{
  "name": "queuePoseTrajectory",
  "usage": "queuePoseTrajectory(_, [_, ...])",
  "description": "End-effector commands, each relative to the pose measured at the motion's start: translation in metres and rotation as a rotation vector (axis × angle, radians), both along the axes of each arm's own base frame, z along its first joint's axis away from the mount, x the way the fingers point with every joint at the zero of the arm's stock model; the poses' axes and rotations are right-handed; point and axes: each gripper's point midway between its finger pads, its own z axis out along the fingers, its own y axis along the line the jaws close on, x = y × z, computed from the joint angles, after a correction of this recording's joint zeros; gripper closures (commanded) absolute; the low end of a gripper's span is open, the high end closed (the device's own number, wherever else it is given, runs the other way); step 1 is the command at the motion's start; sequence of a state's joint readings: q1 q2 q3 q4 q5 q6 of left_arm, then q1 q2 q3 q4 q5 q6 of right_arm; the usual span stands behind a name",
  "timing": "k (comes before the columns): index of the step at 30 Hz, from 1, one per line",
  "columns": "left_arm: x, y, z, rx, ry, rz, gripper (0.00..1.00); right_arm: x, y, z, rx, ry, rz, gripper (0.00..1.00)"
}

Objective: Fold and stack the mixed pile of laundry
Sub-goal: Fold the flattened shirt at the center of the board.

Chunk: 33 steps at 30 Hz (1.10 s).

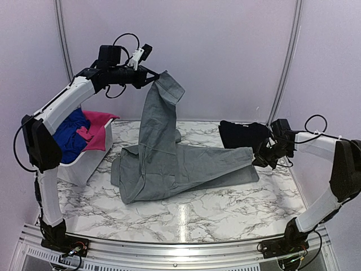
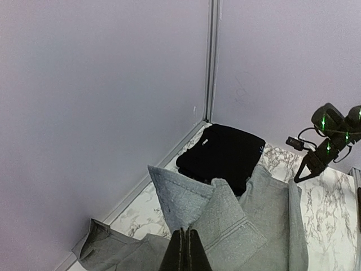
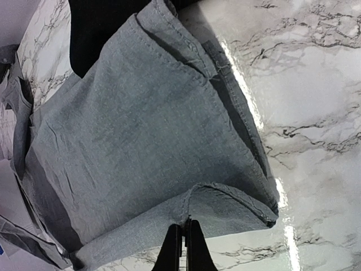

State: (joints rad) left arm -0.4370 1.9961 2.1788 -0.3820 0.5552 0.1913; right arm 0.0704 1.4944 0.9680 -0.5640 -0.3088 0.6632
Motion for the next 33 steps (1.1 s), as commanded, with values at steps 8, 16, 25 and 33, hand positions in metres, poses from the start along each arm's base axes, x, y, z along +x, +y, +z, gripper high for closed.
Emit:
queuePoseTrajectory(8, [0.042,0.020,0.088,-0.294,-0.227,0.017,1.00,0.044,-0.004,0.039,0.010,-0.126,-0.026,1.00])
queuePoseTrajectory(16, [0.059,0.011,0.041,-0.343,-0.087,-0.024,0.80,0.052,0.005,-0.001,0.038,-0.047,0.030,1.00])
queuePoseTrajectory(25, [0.024,0.034,0.015,-0.283,0.100,0.129,0.30,0.052,-0.007,0.004,-0.056,-0.052,0.104,0.55])
queuePoseTrajectory(33, [-0.076,0.090,-0.063,-0.190,0.377,0.306,0.21,0.014,-0.008,0.005,-0.106,-0.071,0.224,0.29])
